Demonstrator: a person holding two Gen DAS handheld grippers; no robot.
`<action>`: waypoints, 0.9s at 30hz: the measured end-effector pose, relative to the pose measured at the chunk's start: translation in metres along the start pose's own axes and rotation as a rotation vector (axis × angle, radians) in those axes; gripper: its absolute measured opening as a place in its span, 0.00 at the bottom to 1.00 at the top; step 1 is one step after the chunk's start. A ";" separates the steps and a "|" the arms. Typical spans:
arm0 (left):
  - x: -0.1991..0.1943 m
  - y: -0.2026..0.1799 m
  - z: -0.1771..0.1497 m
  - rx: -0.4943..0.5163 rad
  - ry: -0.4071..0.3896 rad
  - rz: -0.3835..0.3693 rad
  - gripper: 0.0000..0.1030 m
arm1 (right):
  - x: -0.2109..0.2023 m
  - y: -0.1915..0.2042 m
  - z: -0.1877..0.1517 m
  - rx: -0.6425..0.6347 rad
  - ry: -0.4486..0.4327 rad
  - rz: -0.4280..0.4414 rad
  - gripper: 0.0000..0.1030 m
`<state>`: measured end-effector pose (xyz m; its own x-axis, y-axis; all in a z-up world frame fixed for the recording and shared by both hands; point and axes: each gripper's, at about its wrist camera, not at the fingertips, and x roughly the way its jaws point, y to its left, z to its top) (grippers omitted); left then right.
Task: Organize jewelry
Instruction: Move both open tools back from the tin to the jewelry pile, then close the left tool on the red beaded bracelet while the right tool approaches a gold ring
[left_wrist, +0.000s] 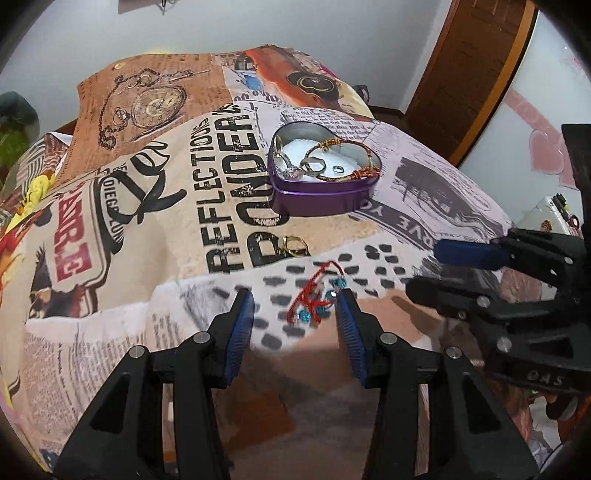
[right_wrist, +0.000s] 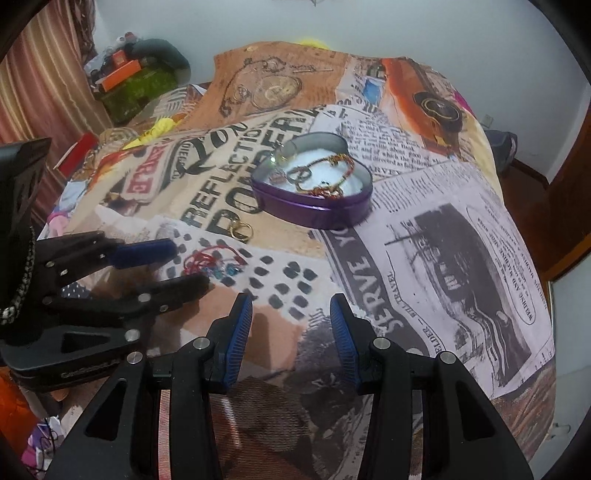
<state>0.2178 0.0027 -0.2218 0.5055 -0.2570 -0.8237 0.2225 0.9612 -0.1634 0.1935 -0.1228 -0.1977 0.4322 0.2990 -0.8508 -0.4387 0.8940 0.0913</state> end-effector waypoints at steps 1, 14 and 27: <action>0.001 -0.001 0.001 0.002 0.002 0.003 0.45 | 0.001 -0.002 -0.001 0.005 0.003 0.003 0.39; -0.006 0.014 0.000 -0.033 -0.042 -0.011 0.06 | 0.015 0.000 0.005 -0.003 0.004 0.041 0.39; -0.027 0.050 0.004 -0.066 -0.132 0.072 0.06 | 0.039 0.016 0.033 -0.054 0.024 0.062 0.39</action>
<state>0.2186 0.0575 -0.2056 0.6245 -0.1936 -0.7567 0.1284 0.9811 -0.1450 0.2289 -0.0863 -0.2123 0.3842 0.3446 -0.8565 -0.5060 0.8546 0.1168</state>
